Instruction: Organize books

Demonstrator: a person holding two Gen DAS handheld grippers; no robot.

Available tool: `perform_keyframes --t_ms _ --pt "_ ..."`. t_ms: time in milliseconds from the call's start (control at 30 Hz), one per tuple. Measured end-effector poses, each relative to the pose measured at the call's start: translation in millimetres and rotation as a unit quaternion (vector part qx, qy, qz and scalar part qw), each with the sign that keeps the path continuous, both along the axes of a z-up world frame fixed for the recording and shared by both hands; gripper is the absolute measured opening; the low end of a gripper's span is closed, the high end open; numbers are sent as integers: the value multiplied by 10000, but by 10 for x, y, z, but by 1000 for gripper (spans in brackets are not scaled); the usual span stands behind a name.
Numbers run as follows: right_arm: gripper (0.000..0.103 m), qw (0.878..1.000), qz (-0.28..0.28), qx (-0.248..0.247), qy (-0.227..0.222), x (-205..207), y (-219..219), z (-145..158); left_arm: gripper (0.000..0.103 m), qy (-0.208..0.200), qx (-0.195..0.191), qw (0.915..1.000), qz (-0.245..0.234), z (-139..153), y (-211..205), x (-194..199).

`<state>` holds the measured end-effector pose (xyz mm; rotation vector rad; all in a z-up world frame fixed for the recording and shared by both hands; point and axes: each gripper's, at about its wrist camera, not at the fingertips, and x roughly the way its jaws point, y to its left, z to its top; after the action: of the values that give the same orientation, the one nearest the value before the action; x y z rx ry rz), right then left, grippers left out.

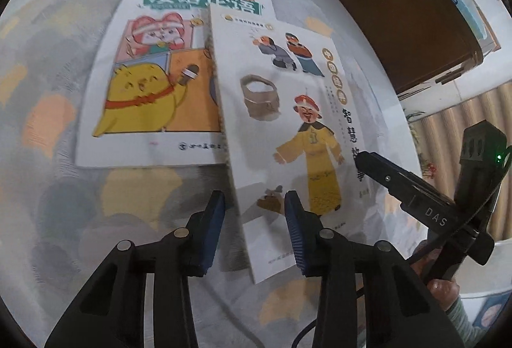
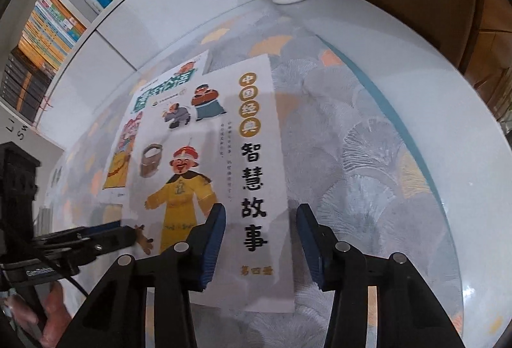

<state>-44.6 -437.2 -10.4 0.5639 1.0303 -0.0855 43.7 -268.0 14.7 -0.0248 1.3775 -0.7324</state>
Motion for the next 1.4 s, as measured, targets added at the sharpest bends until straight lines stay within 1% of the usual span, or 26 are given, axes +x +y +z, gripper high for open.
perform_keyframes --t_ms 133,200,267,300,333,367,400,467,533,600,667,733,767,800,833,933,1000,1033,1067,1100,1133,1167,1233,1300,1333,1400 --pt "46 9999 28 147 -29 -3 -2 -13 35 181 -253 9995 1 13 23 5" --pt "46 9997 -18 255 -40 -12 -25 -18 35 319 -477 9983 47 33 89 21" --pt "46 9992 -73 387 -44 -38 -59 -25 35 594 -1054 9926 102 98 195 40" --pt "46 9988 -84 476 -53 -52 -78 -26 35 812 -1410 9866 85 122 243 45" --pt "46 9981 -70 614 -70 -61 -88 -31 35 965 -1616 9821 75 131 257 45" --pt "46 9965 -67 828 -92 -81 -102 -49 35 1016 -1704 9801 89 136 258 39" --pt "46 9954 -81 952 -104 -100 -107 -66 35 988 -1606 9820 77 117 229 33" --pt "46 9934 -117 1130 -131 -132 -106 -95 30 885 -1333 9870 126 38 160 22" --pt "46 9929 -168 1171 -121 -149 -106 -99 8 873 -1187 9888 232 -36 107 27" --pt "46 9914 -177 1291 -71 -165 -115 -109 8 993 -1331 9854 368 -53 122 35" --pt "46 9882 -210 1519 -17 -210 -155 -124 8 1179 -1671 9778 449 -35 160 55" --pt "49 9821 -265 1865 -22 -287 -194 -157 8 1431 -1998 9679 520 -43 204 102" --pt "55 9769 -319 2112 -40 -332 -217 -190 8 1569 -2154 9622 565 -44 227 121" --pt "57 9715 -377 2338 -87 -379 -236 -220 8 1687 -2307 9564 598 -43 241 139" --pt "60 9649 -437 2585 -162 -429 -251 -254 8 1761 -2392 9528 620 -38 247 147" --pt "61 9481 -569 3117 -273 -458 -272 -349 8 2102 -2727 9358 757 -61 293 150" --pt "61 9312 -583 3575 -404 -416 -254 -419 8 2241 -2831 9292 785 -79 325 137" --pt "61 9230 -563 3779 -468 -380 -228 -446 8 2312 -2866 9263 799 -97 342 120" --pt "53 9196 -568 3855 -495 -362 -210 -454 8 2344 -2858 9257 806 -116 358 87" --pt "44 9185 -572 3879 -516 -346 -178 -447 8 2310 -2804 9282 808 -114 378 70" --pt "39 9189 -550 3872 -524 -326 -142 -425 7 2218 -2729 9327 796 -96 401 55" --pt "36 9264 -531 3684 -570 -318 -94 -350 7 2120 -2669 9369 775 -73 436 39" --pt "33 9484 -318 3097 -600 -312 14 -145 7 1908 -2568 9448 715 11 525 11" --pt "33 9675 2 2460 -592 -317 177 89 7 1720 -2515 9504 631 116 633 -6" --pt "33 9734 129 2207 -608 -319 259 193 7 1639 -2509 9522 600 163 690 -16" --pt "33 9849 482 1513 -684 -323 515 491 9 1463 -2504 9554 558 294 829 -48"
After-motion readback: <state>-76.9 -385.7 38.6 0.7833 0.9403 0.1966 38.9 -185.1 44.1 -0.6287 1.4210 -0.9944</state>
